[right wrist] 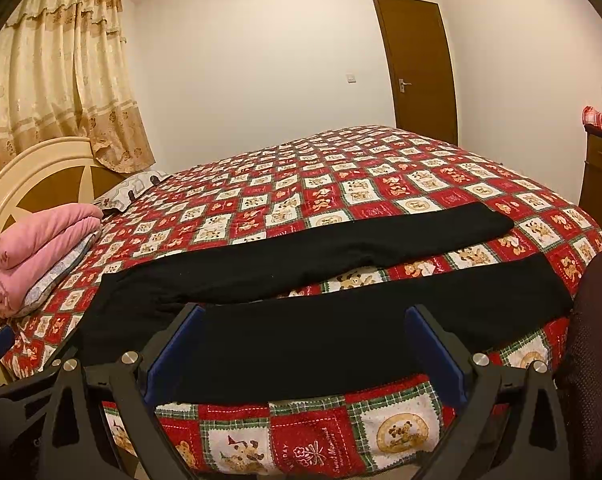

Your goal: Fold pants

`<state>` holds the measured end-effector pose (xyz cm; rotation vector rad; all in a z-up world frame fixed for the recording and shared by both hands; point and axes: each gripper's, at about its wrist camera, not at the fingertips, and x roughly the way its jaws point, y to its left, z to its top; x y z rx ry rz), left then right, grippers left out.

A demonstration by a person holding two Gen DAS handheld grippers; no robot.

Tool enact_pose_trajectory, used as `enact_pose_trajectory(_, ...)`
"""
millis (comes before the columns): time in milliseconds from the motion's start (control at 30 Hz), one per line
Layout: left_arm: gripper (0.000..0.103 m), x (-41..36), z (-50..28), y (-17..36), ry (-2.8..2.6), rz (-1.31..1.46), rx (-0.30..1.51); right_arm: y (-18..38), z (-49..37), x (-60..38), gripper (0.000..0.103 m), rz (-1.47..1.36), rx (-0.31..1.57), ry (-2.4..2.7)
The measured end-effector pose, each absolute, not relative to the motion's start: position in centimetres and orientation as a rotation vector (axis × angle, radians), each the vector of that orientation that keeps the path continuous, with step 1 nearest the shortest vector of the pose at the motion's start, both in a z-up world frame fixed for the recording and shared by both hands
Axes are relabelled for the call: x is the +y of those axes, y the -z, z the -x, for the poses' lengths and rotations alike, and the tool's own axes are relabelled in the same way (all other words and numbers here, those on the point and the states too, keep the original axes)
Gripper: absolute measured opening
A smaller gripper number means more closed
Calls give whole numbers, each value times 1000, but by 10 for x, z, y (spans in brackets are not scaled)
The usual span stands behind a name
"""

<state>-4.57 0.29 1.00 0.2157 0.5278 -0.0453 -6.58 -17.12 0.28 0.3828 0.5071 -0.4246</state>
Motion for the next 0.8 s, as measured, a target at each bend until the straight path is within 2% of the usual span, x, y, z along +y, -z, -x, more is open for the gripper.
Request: enact_pose_trajectory(800, 103, 4, 43, -4, 57, -190, 564, -6, 67, -166, 100, -370, 499, 425)
